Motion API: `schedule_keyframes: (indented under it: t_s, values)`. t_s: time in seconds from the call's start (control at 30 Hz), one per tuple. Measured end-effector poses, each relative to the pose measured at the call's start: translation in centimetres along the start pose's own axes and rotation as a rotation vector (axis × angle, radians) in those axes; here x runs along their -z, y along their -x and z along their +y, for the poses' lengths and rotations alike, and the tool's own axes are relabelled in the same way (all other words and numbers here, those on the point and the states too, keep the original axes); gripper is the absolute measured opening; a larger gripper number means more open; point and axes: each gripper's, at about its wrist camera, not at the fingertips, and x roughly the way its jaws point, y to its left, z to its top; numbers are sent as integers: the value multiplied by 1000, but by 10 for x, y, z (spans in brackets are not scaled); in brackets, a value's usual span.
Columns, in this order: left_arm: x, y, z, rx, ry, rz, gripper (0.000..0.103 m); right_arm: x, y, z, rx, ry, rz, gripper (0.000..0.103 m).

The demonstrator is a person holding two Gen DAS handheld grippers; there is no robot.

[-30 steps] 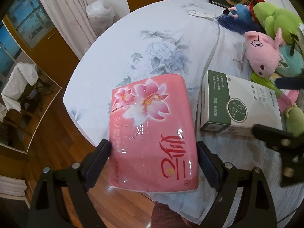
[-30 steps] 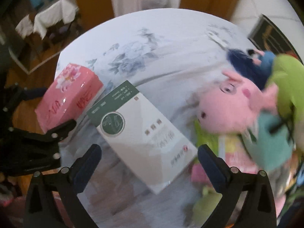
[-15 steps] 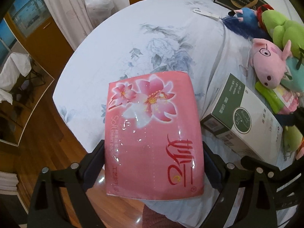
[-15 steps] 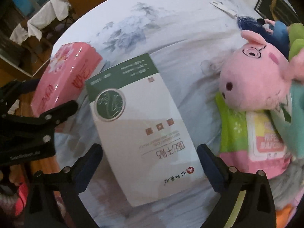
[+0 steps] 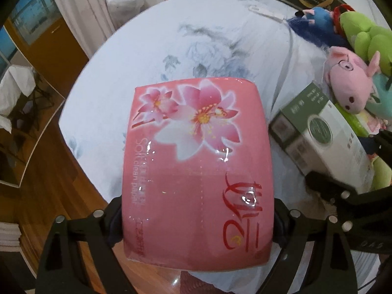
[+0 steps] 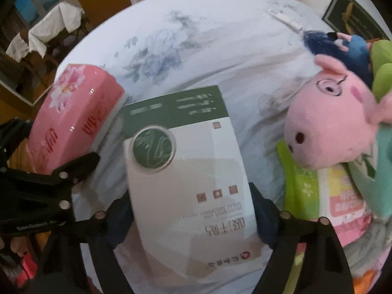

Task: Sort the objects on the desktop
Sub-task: 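Close the right tool on the white-green deodorant patch box and lift it, then carry the pink tissue pack and white-green box over the crate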

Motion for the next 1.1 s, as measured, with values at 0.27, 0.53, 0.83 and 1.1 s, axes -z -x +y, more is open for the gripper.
schedule_keyframes:
  t_s: [0.27, 0.53, 0.83, 1.1]
  values:
    - [-23, 64, -22, 9, -93, -163, 90, 2, 75, -16, 29, -72, -186, 76]
    - [-59, 139, -76, 123, -308, -381, 90, 12, 168, -41, 169, -240, -381, 76]
    - [-33, 243, -198, 396, -580, -559, 90, 118, 304, -77, 484, -543, -567, 76]
    - [60, 343, -348, 596, -733, -692, 90, 279, 420, -118, 711, -761, -700, 76]
